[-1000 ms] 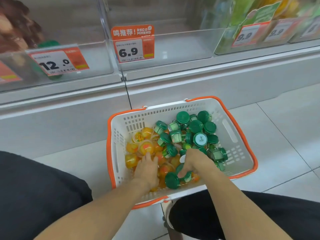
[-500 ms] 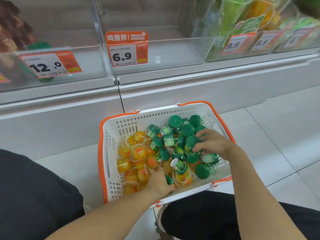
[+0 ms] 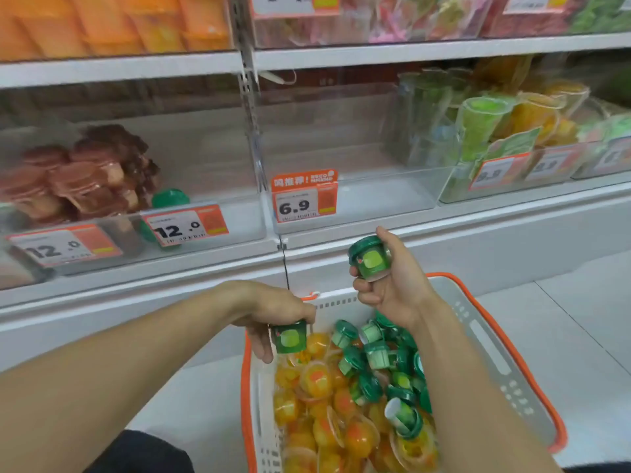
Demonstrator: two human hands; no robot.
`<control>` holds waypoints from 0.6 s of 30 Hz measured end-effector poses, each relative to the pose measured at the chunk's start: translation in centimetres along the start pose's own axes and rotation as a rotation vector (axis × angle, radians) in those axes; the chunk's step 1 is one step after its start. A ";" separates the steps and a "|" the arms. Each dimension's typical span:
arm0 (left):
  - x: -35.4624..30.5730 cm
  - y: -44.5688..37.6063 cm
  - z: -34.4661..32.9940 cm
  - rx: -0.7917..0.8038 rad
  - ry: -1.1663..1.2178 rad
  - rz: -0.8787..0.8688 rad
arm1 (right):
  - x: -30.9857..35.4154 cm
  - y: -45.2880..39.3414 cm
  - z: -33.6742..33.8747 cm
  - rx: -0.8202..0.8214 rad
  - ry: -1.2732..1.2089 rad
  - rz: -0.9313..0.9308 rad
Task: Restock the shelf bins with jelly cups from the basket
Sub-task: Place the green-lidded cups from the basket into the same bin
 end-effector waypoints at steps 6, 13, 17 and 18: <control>5.3 10.7 9.1 -0.287 0.059 -0.146 | 1.9 0.3 -14.4 0.253 0.103 0.102; 10.9 14.6 12.1 -0.615 0.013 -0.126 | 6.0 -2.7 -26.6 0.307 0.461 0.379; 13.2 14.5 12.5 -0.661 0.264 -0.133 | 5.3 -10.6 -30.5 0.123 0.801 0.470; 13.4 14.5 12.7 -0.676 0.309 -0.146 | 4.6 -12.5 -30.9 0.099 0.816 0.448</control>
Point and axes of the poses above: each hand's wrist, its own y-axis away from the middle knuckle, its own z-axis out of the back of the hand, x = y × z, the point moved 10 cm from there along -y, towards the middle knuckle, and after that the axes turned 7 degrees about -y, right-handed, at the moved point
